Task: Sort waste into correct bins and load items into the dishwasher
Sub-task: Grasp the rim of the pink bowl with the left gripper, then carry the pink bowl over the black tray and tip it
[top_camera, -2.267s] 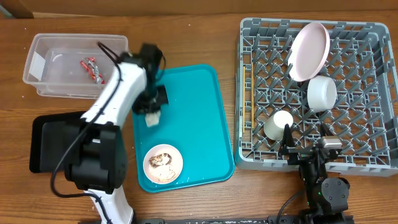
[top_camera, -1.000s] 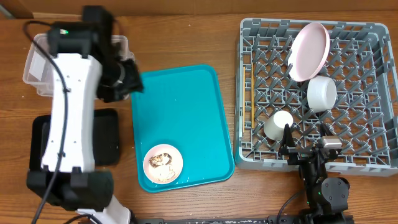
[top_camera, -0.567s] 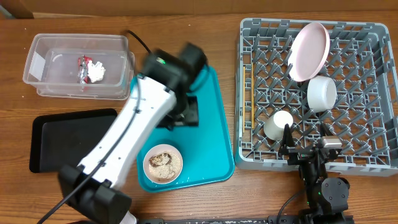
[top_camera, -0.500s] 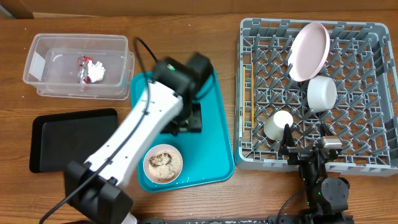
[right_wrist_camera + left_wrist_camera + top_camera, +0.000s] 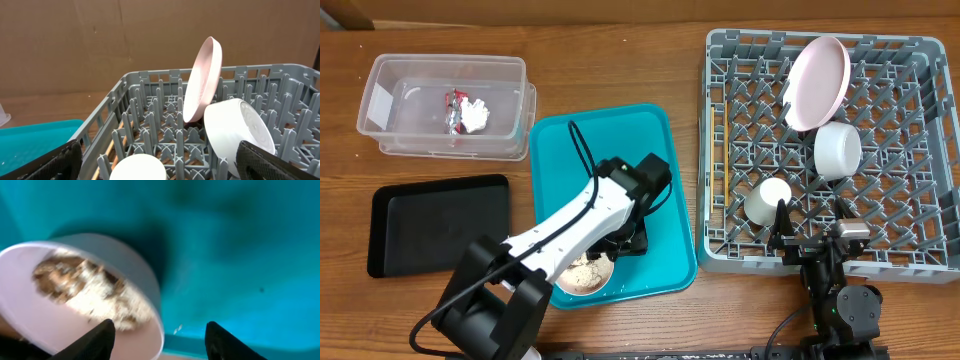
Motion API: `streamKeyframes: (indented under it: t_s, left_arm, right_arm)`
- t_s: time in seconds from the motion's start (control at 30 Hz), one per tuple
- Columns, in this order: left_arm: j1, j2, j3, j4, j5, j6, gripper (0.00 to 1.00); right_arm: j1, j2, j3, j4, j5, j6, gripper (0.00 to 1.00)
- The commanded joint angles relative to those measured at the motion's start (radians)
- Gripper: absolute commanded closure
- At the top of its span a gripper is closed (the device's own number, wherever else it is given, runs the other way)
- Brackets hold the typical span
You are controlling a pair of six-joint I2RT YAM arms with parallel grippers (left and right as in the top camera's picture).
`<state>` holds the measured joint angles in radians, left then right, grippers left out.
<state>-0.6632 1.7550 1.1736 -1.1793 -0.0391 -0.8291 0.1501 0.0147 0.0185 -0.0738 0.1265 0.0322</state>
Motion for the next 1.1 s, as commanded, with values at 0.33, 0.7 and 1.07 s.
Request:
streamKeyframes:
  t_s: [0.33,0.7,1.07]
  left_arm:
    - [0.002,-0.010,-0.110,0.141,-0.122,0.021,0.96]
    - [0.146,-0.040,0.074,-0.084,-0.124,0.080,0.96]
    - [0.586,-0.246,0.205,-0.097,0.251,0.370,0.96]
  right_arm:
    - [-0.005,-0.012,-0.011,0.005,-0.008,-0.003,0.00]
    - [-0.005,-0.012,-0.011,0.005,-0.008,-0.003,0.00]
    - [-0.005,-0.012,-0.011,0.005,-0.008,-0.003,0.00]
